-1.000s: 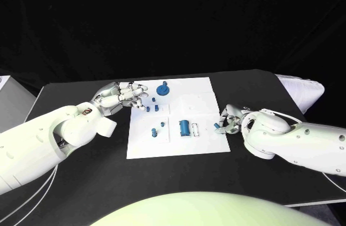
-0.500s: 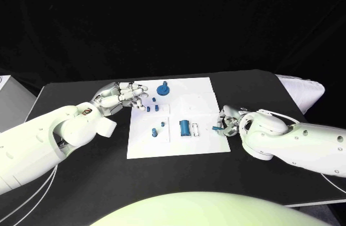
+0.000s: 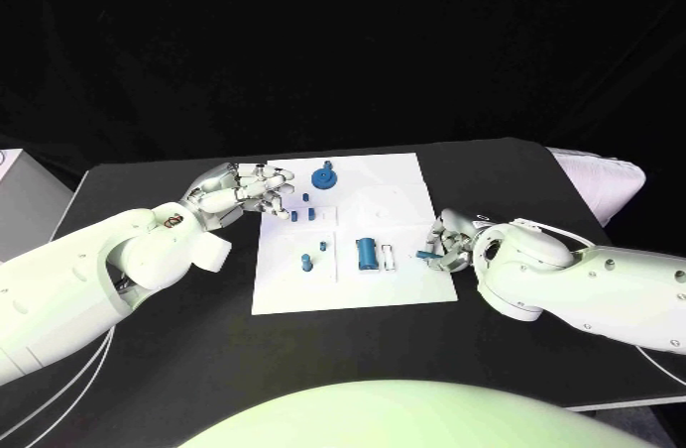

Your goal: Assemble the parts on the task board

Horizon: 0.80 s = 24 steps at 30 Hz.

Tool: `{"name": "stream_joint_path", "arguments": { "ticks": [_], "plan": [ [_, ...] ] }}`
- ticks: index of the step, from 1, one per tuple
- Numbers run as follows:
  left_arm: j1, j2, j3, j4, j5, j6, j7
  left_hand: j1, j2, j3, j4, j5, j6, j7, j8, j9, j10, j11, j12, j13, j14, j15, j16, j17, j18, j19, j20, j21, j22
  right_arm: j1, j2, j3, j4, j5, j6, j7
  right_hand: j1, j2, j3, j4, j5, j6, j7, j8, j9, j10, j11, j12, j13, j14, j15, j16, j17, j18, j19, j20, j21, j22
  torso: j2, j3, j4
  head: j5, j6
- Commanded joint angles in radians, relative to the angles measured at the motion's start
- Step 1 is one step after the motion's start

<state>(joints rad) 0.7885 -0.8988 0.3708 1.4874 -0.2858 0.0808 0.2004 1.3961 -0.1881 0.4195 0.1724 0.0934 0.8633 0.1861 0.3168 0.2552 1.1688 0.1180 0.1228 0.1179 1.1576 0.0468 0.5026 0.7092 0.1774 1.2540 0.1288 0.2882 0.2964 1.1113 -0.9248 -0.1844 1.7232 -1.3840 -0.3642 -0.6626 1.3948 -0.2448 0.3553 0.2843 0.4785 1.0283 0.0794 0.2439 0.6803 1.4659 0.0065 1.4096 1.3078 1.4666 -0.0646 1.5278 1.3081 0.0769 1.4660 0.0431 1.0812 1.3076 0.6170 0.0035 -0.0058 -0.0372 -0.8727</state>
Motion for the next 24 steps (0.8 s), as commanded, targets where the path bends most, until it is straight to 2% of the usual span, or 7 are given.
{"name": "stream_joint_path", "arguments": {
  "ticks": [1,5,10,17,21,24],
  "plan": [
    [-0.001,0.001,0.0,0.002,0.004,0.019,0.002,-0.002,0.012,-0.003,0.001,-0.001,-0.004,0.001,-0.005,-0.001,-0.009,0.001,0.004,0.001,-0.007,0.002,0.005,0.001,-0.003,-0.004,0.0,0.004,0.001,0.02,0.0,0.002,0.016,0.076,-0.022,0.006,-0.014,-0.001,0.008,0.001,-0.002,0.009,0.001,0.006,0.001,0.011,-0.005,0.006,0.146,0.093,-0.002,0.007,0.219,-0.004,0.056,-0.007,0.009,0.149,0.0,-0.0006,-0.0003,-0.001,0.0],
    [-0.001,0.002,0.0,0.002,0.003,0.021,0.0,-0.001,0.013,-0.003,0.002,0.0,-0.004,0.002,-0.005,-0.001,-0.01,0.001,0.005,0.002,-0.01,0.002,0.007,0.003,-0.003,-0.006,0.001,0.005,0.002,0.041,0.006,0.003,0.031,0.115,-0.038,0.012,-0.032,0.0,0.012,0.003,-0.009,0.011,-0.001,0.009,0.003,0.014,-0.006,0.008,0.148,0.094,-0.003,0.009,0.221,-0.004,0.057,-0.007,0.012,0.15,0.0,-0.0007,0.0004,-0.002,0.0],
    [-0.001,0.004,0.0,0.001,0.002,0.023,-0.001,-0.001,0.013,-0.003,0.002,0.0,-0.004,0.002,-0.005,-0.001,-0.01,0.001,0.005,0.002,-0.01,0.002,0.007,0.003,-0.003,-0.006,0.001,0.005,0.002,0.052,0.03,0.003,0.031,0.156,-0.054,0.021,-0.058,0.007,0.02,0.004,-0.015,0.016,-0.004,0.014,0.007,0.018,-0.009,0.014,0.152,0.094,-0.005,0.011,0.223,-0.005,0.059,-0.009,0.018,0.153,0.0,-0.001,0.0001,-0.005,0.0],
    [-0.001,0.008,0.0,-0.001,0.001,0.026,-0.001,-0.001,0.013,-0.003,0.002,0.0,-0.004,0.002,-0.005,-0.001,-0.01,0.001,0.005,0.002,-0.01,0.002,0.007,0.003,-0.003,-0.006,0.001,0.005,0.002,0.054,0.085,0.001,-0.007,0.192,-0.045,0.027,-0.073,0.014,0.028,0.002,-0.026,0.022,-0.009,0.02,0.011,0.02,-0.013,0.016,0.153,0.095,-0.007,0.012,0.224,-0.005,0.059,-0.011,0.019,0.154,0.0,-0.0025,0.001,-0.011,0.0],
    [-0.001,0.009,0.0,-0.001,0.0,0.027,-0.002,-0.002,0.013,-0.003,0.002,0.0,-0.005,0.002,-0.006,-0.001,-0.011,0.002,0.005,0.002,-0.011,0.002,0.008,0.004,-0.003,-0.007,0.001,0.006,0.003,0.047,0.105,-0.001,-0.03,0.203,-0.024,0.023,-0.088,0.017,0.031,0.003,-0.035,0.025,-0.011,0.025,0.013,0.018,-0.014,0.012,0.15,0.094,-0.009,0.01,0.222,-0.004,0.058,-0.012,0.013,0.153,0.001,-0.003,0.0027,-0.01,0.0],
    [-0.001,0.008,0.0,-0.001,0.0,0.027,-0.003,-0.002,0.013,-0.003,0.002,0.0,-0.005,0.002,-0.006,-0.001,-0.011,0.002,0.005,0.002,-0.011,0.002,0.008,0.004,-0.003,-0.007,0.001,0.006,0.003,0.041,0.114,-0.002,-0.041,0.205,-0.005,0.016,-0.099,0.017,0.033,0.003,-0.04,0.029,-0.014,0.03,0.016,0.016,-0.016,0.008,0.147,0.094,-0.01,0.011,0.223,-0.004,0.058,-0.013,0.013,0.154,0.0,-0.0019,0.0004,-0.005,0.0]
  ]
}}
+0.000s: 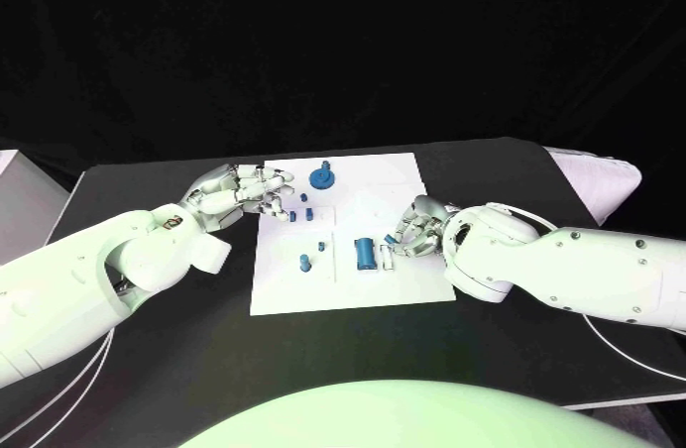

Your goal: Assemble the parts on the task board

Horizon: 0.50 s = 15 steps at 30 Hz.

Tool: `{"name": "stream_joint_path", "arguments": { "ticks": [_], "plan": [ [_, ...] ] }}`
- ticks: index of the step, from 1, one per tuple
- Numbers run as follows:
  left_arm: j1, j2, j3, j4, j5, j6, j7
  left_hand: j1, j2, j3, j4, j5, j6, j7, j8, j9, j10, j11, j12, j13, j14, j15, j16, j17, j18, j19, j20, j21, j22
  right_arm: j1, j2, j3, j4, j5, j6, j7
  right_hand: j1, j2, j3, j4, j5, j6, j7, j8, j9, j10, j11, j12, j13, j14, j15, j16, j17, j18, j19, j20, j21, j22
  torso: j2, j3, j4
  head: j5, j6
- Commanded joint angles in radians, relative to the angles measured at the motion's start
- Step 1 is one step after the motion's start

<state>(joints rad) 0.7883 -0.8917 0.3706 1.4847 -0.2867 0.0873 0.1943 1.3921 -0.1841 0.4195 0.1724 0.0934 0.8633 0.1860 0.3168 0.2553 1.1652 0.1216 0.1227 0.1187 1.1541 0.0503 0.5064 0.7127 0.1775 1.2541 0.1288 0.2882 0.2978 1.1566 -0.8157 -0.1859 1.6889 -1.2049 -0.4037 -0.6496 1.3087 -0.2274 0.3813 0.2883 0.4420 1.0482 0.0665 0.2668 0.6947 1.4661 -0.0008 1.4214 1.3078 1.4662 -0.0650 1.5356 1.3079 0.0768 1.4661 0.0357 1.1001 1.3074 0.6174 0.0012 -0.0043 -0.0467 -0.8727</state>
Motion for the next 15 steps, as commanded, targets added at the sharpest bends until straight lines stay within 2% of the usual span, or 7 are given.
{"name": "stream_joint_path", "arguments": {
  "ticks": [1,7,15],
  "plan": [
    [-0.001,0.001,0.0,0.001,0.0,0.021,0.003,0.002,0.009,-0.003,0.002,0.0,-0.005,0.002,-0.006,-0.001,-0.008,-0.002,0.005,0.001,-0.007,-0.001,0.004,0.001,-0.003,-0.007,0.001,0.006,0.002,-0.005,0.007,-0.001,-0.009,0.026,0.039,0.001,-0.019,0.0,0.008,-0.001,-0.006,0.013,-0.003,0.011,0.004,0.015,-0.01,-0.005,0.146,0.095,-0.011,0.003,0.224,-0.004,0.058,-0.006,-0.006,0.154,0.0,0.0001,-0.0011,0.005,0.0],
    [-0.001,0.0,0.0,0.002,-0.001,0.023,0.001,0.002,0.009,-0.003,0.002,0.0,-0.005,0.002,-0.006,-0.001,-0.008,-0.002,0.005,0.001,-0.007,-0.001,0.004,0.001,-0.003,-0.007,0.001,0.006,0.002,-0.011,0.019,-0.003,-0.014,0.017,0.063,-0.015,-0.043,0.004,0.012,0.0,-0.007,0.019,-0.007,0.021,0.01,0.014,-0.014,-0.007,0.145,0.095,-0.014,0.004,0.224,-0.004,0.058,-0.008,-0.004,0.155,0.0,0.0026,-0.0011,0.007,0.0],
    [-0.001,0.0,0.0,0.003,-0.003,0.027,-0.002,0.003,0.011,-0.003,0.003,0.0,-0.006,0.002,-0.006,-0.001,-0.01,-0.002,0.006,0.002,-0.01,-0.001,0.006,0.003,-0.003,-0.009,0.001,0.007,0.003,-0.012,0.03,-0.003,-0.025,-0.012,0.071,-0.034,-0.054,0.001,0.012,-0.001,-0.01,0.018,-0.008,0.025,0.012,0.014,-0.015,-0.009,0.143,0.095,-0.015,0.003,0.224,-0.003,0.058,-0.009,-0.008,0.155,0.0,0.0029,-0.0018,0.006,0.0]
  ]
}}
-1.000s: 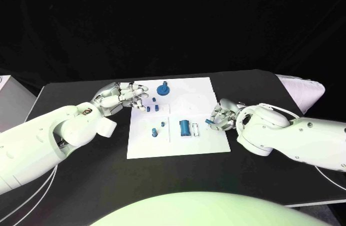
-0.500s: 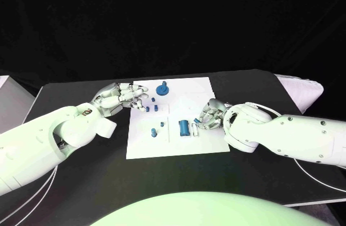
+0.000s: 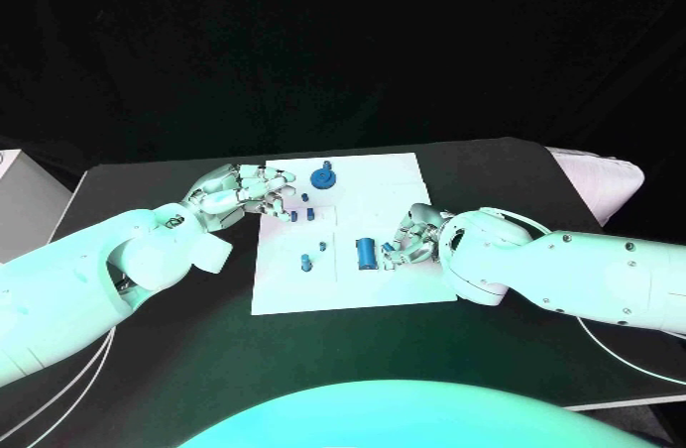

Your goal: Assemble the parts on the task board

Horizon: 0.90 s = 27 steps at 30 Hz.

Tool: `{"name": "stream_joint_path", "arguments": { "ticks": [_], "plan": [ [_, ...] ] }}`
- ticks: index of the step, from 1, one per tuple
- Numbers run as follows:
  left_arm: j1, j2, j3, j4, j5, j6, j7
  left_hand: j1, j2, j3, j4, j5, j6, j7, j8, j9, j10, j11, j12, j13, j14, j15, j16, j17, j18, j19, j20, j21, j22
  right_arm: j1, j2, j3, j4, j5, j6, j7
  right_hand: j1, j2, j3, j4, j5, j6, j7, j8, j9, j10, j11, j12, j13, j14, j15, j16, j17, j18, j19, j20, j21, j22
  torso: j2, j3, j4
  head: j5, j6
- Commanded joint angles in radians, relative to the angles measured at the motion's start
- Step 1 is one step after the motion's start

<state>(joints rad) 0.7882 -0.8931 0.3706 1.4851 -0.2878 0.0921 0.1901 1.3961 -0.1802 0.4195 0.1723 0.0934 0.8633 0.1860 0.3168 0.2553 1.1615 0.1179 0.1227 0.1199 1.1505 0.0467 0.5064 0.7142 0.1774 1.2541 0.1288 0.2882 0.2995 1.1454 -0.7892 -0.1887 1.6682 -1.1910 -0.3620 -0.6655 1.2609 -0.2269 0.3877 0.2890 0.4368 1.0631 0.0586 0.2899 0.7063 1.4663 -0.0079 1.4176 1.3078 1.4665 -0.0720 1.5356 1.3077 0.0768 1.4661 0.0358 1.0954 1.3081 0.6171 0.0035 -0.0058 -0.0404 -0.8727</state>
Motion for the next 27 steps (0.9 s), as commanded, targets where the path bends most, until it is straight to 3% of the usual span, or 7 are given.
{"name": "stream_joint_path", "arguments": {
  "ticks": [1,18,27],
  "plan": [
    [-0.001,0.001,0.0,0.002,-0.003,0.022,0.002,-0.001,0.008,-0.002,0.003,0.0,-0.006,0.002,-0.006,-0.001,-0.008,0.002,0.006,0.001,-0.008,0.003,0.006,0.002,-0.003,-0.01,0.002,0.007,0.002,-0.001,0.005,0.0,-0.005,-0.029,0.03,-0.02,-0.01,0.0,0.005,-0.001,-0.006,0.003,0.0,0.002,0.001,0.013,-0.008,-0.006,0.143,0.094,-0.008,0.003,0.224,-0.003,0.058,-0.01,-0.005,0.154,0.0,0.0005,-0.0003,0.001,0.0],
    [-0.001,-0.001,0.0,0.003,-0.009,0.025,-0.002,-0.001,0.009,-0.003,0.004,0.0,-0.008,0.003,-0.007,-0.001,-0.01,0.003,0.006,0.002,-0.011,0.004,0.007,0.004,-0.003,-0.012,0.002,0.007,0.002,-0.007,0.018,-0.002,-0.028,-0.055,0.083,-0.036,-0.08,0.005,0.004,0.001,-0.035,-0.006,0.002,0.013,0.007,0.007,-0.006,-0.017,0.135,0.094,-0.006,0.001,0.222,-0.002,0.057,-0.01,-0.018,0.153,0.0,0.0003,0.0004,0.006,0.0],
    [-0.001,-0.002,-0.001,0.004,-0.013,0.028,-0.004,-0.002,0.01,-0.003,0.005,0.0,-0.008,0.003,-0.007,-0.001,-0.01,0.003,0.006,0.002,-0.012,0.004,0.007,0.004,-0.004,-0.013,0.002,0.008,0.003,-0.008,0.027,-0.002,-0.035,-0.058,0.074,-0.034,-0.126,0.013,-0.001,-0.001,-0.116,-0.008,0.0,0.027,0.012,0.01,-0.007,-0.015,0.137,0.094,-0.007,0.002,0.224,-0.003,0.058,-0.01,-0.015,0.155,0.0,-0.0001,0.0005,0.008,0.0]
  ]
}}
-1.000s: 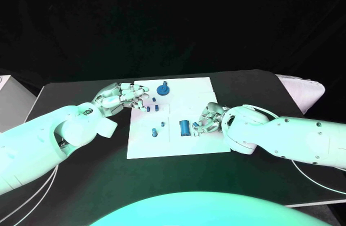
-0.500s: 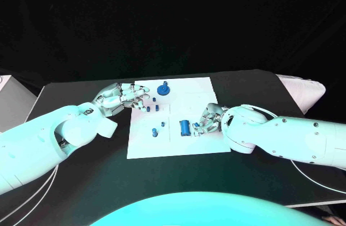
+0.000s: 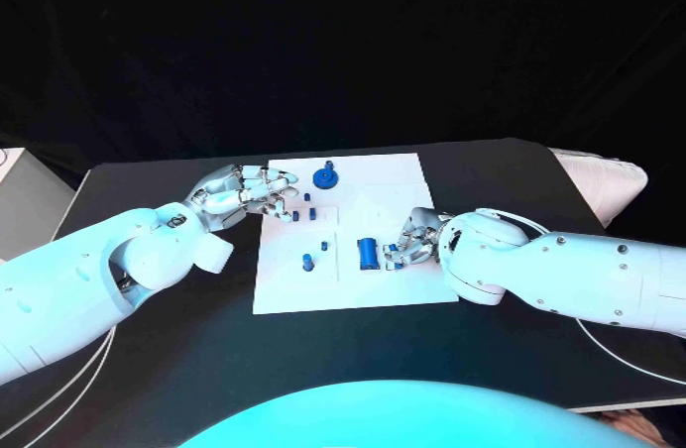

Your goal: Assemble the parts on the task board

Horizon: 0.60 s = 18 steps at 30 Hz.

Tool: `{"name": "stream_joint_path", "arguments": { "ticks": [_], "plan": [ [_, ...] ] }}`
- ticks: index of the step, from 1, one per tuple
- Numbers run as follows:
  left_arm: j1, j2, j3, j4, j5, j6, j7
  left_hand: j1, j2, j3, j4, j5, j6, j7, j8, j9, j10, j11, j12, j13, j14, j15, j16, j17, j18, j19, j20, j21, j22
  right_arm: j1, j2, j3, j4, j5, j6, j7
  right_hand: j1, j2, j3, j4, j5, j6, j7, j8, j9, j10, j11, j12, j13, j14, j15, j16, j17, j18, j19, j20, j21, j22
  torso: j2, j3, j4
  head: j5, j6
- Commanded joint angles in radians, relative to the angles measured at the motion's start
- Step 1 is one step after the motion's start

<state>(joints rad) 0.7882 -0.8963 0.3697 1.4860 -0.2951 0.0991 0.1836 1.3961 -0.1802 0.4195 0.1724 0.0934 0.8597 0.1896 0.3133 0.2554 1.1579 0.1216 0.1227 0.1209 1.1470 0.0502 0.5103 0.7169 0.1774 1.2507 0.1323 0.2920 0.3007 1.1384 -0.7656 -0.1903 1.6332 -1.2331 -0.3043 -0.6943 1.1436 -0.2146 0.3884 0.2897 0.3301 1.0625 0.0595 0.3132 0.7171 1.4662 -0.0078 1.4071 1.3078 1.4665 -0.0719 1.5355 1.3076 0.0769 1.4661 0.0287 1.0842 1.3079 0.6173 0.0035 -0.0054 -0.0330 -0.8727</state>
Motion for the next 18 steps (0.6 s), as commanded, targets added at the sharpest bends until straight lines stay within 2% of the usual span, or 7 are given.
{"name": "stream_joint_path", "arguments": {
  "ticks": [1,12,18],
  "plan": [
    [-0.001,0.001,0.0,0.003,-0.005,0.021,0.003,-0.002,0.01,-0.003,0.005,0.0,-0.004,-0.001,-0.004,-0.001,-0.007,-0.001,0.006,0.001,-0.008,0.001,0.003,0.001,-0.004,-0.009,-0.001,0.004,0.002,-0.001,0.004,-0.001,0.0,-0.016,0.015,-0.004,-0.009,0.0,-0.002,-0.002,-0.01,-0.007,-0.001,0.004,0.001,0.01,-0.007,-0.004,0.137,0.094,-0.007,0.003,0.224,-0.003,0.058,-0.003,-0.003,0.155,0.0,-0.0001,0.0001,0.001,0.0],
    [-0.001,0.0,0.0,0.003,-0.007,0.023,0.0,-0.002,0.01,-0.003,0.006,0.0,-0.005,0.0,-0.004,-0.001,-0.008,0.0,0.007,0.001,-0.01,0.001,0.004,0.002,-0.004,-0.011,-0.001,0.004,0.002,-0.002,0.005,0.0,0.011,-0.016,-0.006,0.008,-0.002,0.006,0.004,-0.007,-0.015,-0.007,-0.003,0.007,0.002,0.011,-0.009,-0.002,0.139,0.095,-0.008,0.004,0.225,-0.003,0.059,-0.003,0.0,0.156,0.0,0.0,-0.0007,0.006,0.0],
    [-0.001,0.0,0.0,0.003,-0.01,0.025,-0.001,-0.003,0.01,-0.003,0.006,0.0,-0.005,0.0,-0.004,-0.001,-0.009,0.0,0.007,0.002,-0.011,0.002,0.004,0.003,-0.004,-0.012,0.0,0.004,0.003,-0.003,0.004,0.0,0.01,-0.016,0.002,0.006,-0.001,0.005,0.004,-0.007,-0.016,-0.006,-0.003,0.009,0.003,0.011,-0.009,-0.003,0.138,0.094,-0.009,0.002,0.224,-0.003,0.058,-0.004,-0.003,0.156,0.0,0.0001,-0.0009,0.005,0.0]
  ]
}}
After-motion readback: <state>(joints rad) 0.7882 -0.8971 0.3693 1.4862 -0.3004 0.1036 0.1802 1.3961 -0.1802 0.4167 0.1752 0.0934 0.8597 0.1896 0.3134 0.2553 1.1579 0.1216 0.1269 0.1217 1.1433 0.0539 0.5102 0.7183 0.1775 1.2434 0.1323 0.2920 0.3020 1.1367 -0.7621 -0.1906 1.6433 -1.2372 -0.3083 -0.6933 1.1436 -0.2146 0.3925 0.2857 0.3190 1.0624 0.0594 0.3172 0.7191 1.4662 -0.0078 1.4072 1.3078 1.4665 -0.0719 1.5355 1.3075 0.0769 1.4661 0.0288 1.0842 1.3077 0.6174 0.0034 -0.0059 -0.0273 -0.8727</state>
